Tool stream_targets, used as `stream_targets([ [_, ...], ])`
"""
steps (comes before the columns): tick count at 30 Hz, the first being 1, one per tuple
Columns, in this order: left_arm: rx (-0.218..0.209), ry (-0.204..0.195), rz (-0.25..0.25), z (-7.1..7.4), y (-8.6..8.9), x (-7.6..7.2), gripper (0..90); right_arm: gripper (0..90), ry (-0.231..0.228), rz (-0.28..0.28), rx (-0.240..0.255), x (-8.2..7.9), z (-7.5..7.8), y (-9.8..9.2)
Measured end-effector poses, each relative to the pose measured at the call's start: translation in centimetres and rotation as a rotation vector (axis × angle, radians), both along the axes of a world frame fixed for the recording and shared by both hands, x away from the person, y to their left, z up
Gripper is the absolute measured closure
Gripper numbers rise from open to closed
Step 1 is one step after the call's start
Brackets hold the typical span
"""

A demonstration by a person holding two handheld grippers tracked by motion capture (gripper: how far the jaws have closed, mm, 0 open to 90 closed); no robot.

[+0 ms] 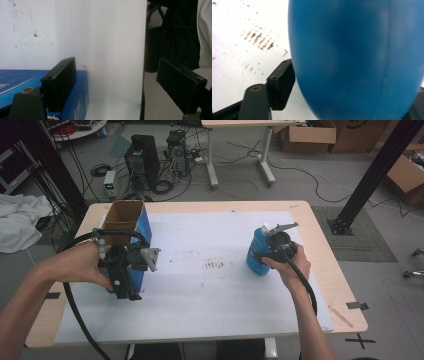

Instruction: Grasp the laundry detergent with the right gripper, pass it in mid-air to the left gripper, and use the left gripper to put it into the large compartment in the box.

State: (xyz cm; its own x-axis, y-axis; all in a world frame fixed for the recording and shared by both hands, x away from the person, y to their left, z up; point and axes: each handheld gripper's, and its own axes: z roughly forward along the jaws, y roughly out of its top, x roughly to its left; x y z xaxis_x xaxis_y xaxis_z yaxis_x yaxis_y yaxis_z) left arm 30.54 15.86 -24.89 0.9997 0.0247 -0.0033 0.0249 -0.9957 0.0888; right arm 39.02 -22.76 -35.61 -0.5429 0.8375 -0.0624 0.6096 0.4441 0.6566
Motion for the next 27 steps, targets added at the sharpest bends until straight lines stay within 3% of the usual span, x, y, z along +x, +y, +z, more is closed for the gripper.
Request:
stream_targets([
  [11,-0.005,-0.003,0.0,-0.1,0.0,0.0,17.5,40.5,-0.038,-0.023,0.007,-0.3,-0.2,-0.1],
  [27,-0.006,-0.007,-0.003,-0.1,0.0,-0.1,17.6,44.0,-0.06,-0.01,0.117,-0.4,-0.8,-1.1],
])
